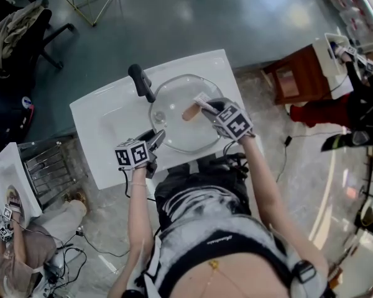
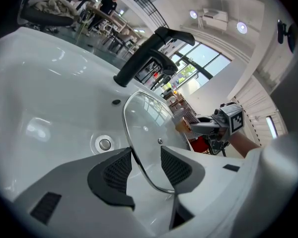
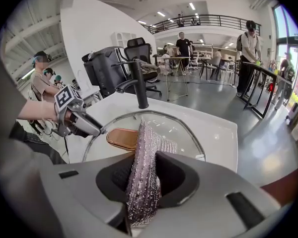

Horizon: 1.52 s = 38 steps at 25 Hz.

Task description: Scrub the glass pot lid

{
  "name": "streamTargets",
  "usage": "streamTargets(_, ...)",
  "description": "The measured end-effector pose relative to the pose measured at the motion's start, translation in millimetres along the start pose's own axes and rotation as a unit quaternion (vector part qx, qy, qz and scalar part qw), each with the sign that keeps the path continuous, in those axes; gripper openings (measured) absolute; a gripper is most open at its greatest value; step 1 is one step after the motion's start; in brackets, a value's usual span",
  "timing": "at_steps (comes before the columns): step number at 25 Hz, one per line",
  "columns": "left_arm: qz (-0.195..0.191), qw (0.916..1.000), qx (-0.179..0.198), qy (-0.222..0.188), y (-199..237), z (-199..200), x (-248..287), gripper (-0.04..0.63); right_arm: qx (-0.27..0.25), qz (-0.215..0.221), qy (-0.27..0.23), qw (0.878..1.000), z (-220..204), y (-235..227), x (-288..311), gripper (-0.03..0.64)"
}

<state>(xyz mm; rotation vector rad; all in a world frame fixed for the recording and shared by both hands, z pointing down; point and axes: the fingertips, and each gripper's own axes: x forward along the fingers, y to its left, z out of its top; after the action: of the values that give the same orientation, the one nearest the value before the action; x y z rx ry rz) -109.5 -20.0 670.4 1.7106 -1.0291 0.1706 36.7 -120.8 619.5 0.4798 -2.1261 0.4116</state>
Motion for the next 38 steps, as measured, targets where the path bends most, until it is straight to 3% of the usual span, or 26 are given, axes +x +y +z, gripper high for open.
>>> streamTargets(5,0.013,0.9997,0.019,-0.001,1,-1,-1,0.184,0.009,-0.012,-0.020,1.000,-6,-3,-5,0.094)
streamTargets(9,0.067,0.9945,0.081,0.010,0,0,-12,0.196,0.013,-0.033,-0.040,0.999,-10,-10,-15,0.091)
streamTargets(12,0.104,0.9858,0.128,-0.031,-14,19,-33,0.196,0.016,-0.042,-0.049,0.998,-3,0,-34,0.087)
streamTargets(19,0.039,0.9653,0.228,-0.122,-95,60,-51,0.084,0.032,-0.042,-0.153,0.987,27,27,-76,0.087)
streamTargets(24,-0.002,0.9490,0.268,-0.166,-134,77,-66,-0.006,0.042,-0.026,-0.281,0.959,71,64,-111,0.087)
streamTargets(27,-0.016,0.9370,0.291,-0.193,-151,87,-80,-0.009,0.025,-0.033,-0.333,0.942,90,87,-125,0.086)
streamTargets(31,-0.029,0.9230,0.307,-0.229,-175,97,-97,-0.009,0.016,-0.050,-0.365,0.930,105,110,-132,0.086)
streamTargets(38,-0.028,0.9078,0.320,-0.269,-195,104,-125,-0.009,-0.021,-0.051,-0.409,0.911,135,138,-140,0.086)
